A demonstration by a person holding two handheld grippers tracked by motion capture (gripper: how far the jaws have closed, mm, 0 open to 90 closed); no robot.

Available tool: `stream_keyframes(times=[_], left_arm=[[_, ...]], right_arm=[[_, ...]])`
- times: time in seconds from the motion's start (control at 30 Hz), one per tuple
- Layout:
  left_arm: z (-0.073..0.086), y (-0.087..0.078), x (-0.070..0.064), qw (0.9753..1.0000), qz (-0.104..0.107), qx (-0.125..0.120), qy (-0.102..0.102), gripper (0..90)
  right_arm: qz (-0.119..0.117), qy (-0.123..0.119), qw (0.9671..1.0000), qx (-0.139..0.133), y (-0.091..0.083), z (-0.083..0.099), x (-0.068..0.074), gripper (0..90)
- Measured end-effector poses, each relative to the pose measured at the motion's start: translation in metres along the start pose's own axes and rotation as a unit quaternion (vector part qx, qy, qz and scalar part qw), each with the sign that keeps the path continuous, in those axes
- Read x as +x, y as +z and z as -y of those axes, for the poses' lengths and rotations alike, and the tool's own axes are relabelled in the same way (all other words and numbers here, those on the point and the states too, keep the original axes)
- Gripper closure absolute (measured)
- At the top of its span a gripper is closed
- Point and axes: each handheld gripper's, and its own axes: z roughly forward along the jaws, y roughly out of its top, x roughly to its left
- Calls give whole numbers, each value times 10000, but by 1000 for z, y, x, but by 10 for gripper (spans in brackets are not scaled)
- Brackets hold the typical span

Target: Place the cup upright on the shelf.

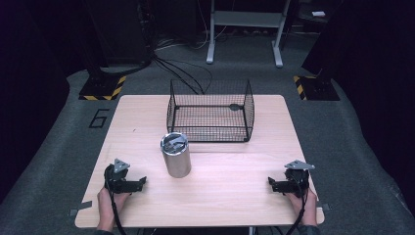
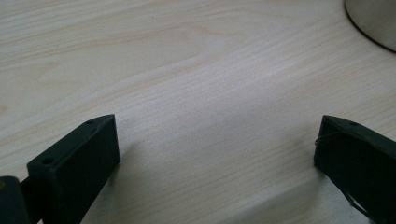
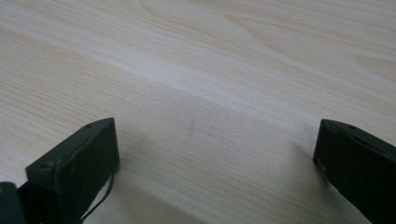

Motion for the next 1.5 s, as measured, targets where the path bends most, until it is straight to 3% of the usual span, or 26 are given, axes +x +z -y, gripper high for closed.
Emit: stream_keyframes(times=[0.5,0.63,1.07,1.2,1.5], left_arm=[[0,1,0,10000,-35,-64,-59,0],[0,0,0,10000,-4,-24,4,0],[2,-9,-1,9997,163,-159,40,0],[-2,-15,-4,9991,336,-259,46,0],[-8,-22,-13,9978,507,-415,113,0]], right_arm=[[-2,-2,10000,2,0,0,0,0],[-1,1,10000,-1,0,0,0,0],[3,13,10000,3,0,0,0,0],[6,12,10000,23,0,0,0,0],[10,17,10000,17,0,0,0,0]])
